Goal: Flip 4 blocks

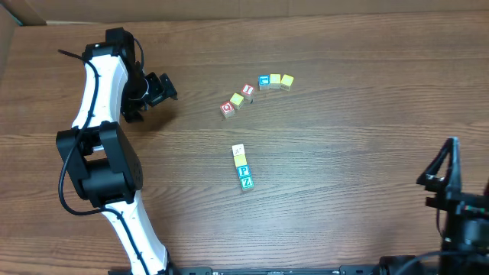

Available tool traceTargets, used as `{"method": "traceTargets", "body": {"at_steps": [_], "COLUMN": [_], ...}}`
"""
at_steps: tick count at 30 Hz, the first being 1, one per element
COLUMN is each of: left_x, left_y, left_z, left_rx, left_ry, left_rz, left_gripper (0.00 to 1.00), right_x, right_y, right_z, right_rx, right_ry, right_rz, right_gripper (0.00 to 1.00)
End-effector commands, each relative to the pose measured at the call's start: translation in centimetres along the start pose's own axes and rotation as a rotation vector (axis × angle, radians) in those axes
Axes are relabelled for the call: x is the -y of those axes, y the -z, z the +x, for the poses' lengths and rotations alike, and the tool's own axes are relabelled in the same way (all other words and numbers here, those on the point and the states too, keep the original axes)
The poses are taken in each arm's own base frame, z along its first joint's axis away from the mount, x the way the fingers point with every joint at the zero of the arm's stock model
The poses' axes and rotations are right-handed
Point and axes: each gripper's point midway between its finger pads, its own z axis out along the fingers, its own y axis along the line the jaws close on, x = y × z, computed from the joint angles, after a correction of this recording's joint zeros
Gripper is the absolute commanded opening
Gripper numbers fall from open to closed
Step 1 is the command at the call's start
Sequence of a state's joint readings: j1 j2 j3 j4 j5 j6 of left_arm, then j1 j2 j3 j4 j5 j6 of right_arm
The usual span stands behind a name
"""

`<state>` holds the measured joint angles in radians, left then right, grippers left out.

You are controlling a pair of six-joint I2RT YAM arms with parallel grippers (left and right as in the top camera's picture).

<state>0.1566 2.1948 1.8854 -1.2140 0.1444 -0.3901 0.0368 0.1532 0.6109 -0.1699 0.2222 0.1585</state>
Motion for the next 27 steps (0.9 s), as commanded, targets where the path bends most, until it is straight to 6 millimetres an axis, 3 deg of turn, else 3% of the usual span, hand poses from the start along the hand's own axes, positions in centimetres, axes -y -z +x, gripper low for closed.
{"method": "traceTargets", "body": {"at_steps": [1, 9, 16, 27], "left_x": [0.2, 0.2, 0.2, 0.2], "left_y": [0.1, 0.1, 0.1, 0.1], "left_z": [0.0, 0.0, 0.1, 0.0], "left_rx": [0.006, 0.006, 0.005, 0.006], "left_ry": [-0.008, -0.008, -0.008, -0.008], "left_rz": [-0.004, -0.004, -0.004, -0.004], "left_gripper": [1.00, 1.00, 1.00, 1.00], "right_x": [-0.9, -1.6, -0.5, 1.2], "right_y": [0.4, 0.7, 0.4, 0.9], "right_z": [2.4, 7.3, 12.6, 19.3], "right_rx": [0.036, 0.103, -0.006, -0.214], "right_ry": [0.011, 0.021, 0.031, 0.042], "right_rz": [-0.101, -0.232, -0.223, -0.181], "right_gripper": [1.00, 1.00, 1.00, 1.00]}}
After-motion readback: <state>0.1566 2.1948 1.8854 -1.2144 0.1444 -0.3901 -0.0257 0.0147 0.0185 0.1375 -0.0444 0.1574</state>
